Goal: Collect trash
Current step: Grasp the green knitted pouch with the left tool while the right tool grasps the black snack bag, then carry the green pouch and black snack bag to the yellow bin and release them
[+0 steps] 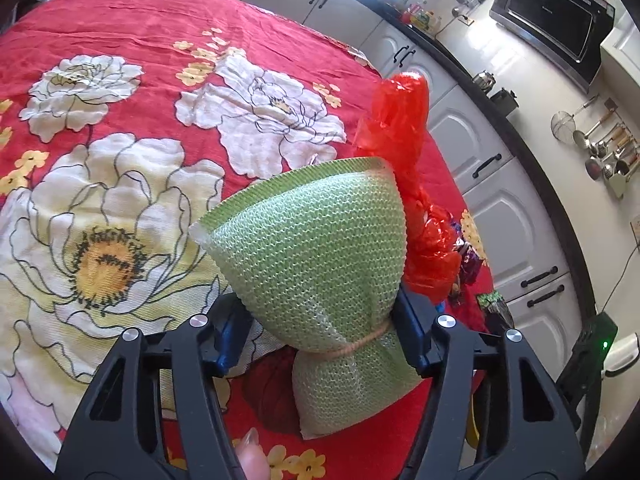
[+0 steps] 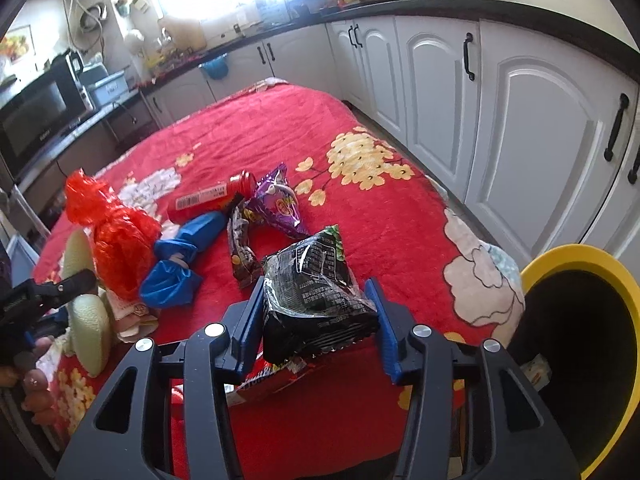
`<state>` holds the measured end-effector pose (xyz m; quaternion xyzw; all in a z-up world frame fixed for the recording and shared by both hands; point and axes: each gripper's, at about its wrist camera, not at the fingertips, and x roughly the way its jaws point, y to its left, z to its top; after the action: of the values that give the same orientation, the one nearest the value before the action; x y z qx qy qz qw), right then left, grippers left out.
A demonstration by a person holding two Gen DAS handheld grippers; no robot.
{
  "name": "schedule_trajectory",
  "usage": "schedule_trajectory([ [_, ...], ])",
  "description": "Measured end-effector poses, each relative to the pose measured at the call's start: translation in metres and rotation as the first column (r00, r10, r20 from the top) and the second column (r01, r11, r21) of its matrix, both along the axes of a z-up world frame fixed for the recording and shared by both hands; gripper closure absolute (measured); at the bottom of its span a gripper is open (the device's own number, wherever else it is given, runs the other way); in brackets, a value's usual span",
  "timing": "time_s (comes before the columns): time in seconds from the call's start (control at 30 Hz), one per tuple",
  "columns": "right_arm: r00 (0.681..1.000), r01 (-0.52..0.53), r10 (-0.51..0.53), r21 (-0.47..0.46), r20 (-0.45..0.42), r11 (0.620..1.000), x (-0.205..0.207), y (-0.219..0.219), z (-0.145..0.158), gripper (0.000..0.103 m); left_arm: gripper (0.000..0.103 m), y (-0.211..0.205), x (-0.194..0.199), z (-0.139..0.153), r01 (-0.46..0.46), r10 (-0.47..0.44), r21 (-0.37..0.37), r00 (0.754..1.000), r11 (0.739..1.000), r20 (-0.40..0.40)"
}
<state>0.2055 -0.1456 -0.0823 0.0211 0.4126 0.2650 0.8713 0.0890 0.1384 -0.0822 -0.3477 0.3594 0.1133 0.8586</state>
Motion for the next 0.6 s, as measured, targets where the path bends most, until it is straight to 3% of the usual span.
schedule_trajectory([
  [0.23, 1.000, 0.008, -0.009, 0.045, 0.021, 0.999, -0.013, -0.012, 0.014, 0.057, 0.049, 0.003, -0.010, 0.017, -0.012, 0.012, 0.011, 1.000, 1.000, 0.017],
  [0.5, 0.999, 0.011, -0.014, 0.085, 0.038, 0.996, -0.023, -0.022, 0.027, 0.057, 0.049, -0.020, -0.016, 0.035, 0.079, -0.080, 0.023, 0.996, 0.997, 0.034],
  [0.6, 0.999, 0.021, -0.025, 0.095, 0.045, 0.995, -0.026, -0.029, 0.030, 0.057, 0.049, -0.026, -0.015, 0.033, 0.114, -0.113, -0.016, 0.993, 0.993, 0.018],
])
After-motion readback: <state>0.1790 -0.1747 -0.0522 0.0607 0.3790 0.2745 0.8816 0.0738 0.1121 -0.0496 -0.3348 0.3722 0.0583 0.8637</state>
